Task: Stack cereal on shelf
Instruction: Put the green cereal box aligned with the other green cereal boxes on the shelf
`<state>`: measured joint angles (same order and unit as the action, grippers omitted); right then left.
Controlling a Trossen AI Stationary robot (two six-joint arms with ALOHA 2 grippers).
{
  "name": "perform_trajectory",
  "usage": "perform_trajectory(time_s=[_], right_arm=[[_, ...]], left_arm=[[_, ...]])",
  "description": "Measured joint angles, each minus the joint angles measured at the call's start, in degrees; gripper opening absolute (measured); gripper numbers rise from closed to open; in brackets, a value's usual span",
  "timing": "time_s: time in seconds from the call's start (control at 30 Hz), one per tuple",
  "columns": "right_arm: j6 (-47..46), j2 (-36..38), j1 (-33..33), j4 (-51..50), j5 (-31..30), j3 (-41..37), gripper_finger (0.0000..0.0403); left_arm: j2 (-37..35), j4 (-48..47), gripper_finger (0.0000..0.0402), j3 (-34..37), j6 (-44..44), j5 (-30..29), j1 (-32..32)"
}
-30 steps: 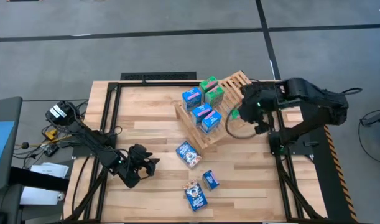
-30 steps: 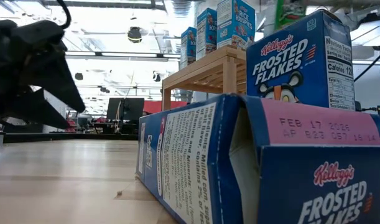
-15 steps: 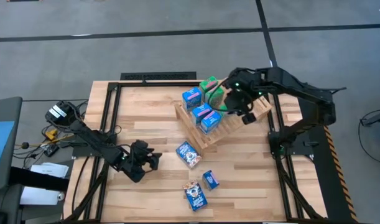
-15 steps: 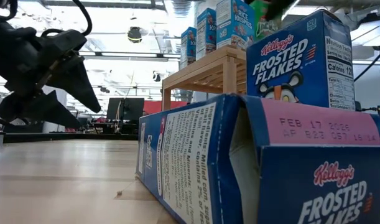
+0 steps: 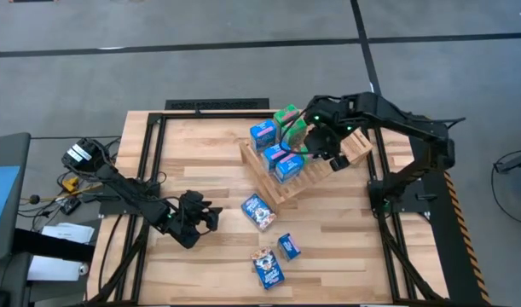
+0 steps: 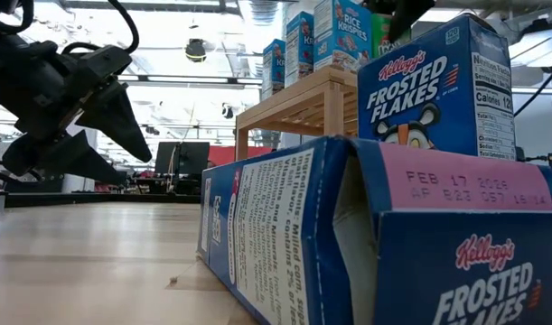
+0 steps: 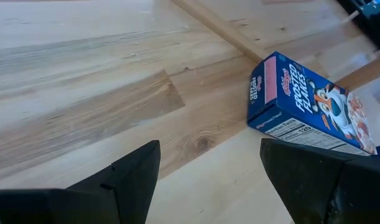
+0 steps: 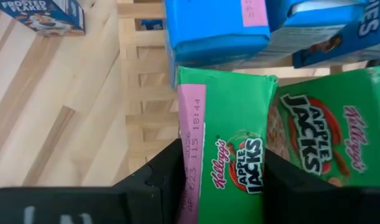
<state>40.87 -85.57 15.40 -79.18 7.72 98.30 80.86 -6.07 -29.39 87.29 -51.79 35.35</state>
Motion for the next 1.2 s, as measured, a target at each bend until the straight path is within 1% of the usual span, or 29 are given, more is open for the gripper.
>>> perform_trajectory(time_s=[0.33,0.6,0.73,0.8,1.2], right_arm=[[1.17,0.24,0.96,1.1,-0.06,-2.35,0.0172],[2.53,0.01,0.87,2.33,-0.57,-2.6,0.0207],[2.57,-0.06,0.83,2.3,-4.34,-2.69,0.0227],[2.69,-0.06,0.83,2.04,-5.14,-2.69,0.0233],[1.14,-0.06,0.72,1.67,-5.31,-2.69,0.0237]], left_arm=[[0.0,-0.04,0.0267,0.0,-0.61,-0.02,0.0],[0.0,-0.07,0.0267,0.0,-1.15,-0.41,0.0],[0.0,-0.09,0.0267,0.01,-1.29,-1.48,0.0],[0.0,-0.11,0.0267,0.02,-1.25,-1.72,0.0],[0.0,-0.09,0.0267,0.02,-1.0,-2.05,0.0]])
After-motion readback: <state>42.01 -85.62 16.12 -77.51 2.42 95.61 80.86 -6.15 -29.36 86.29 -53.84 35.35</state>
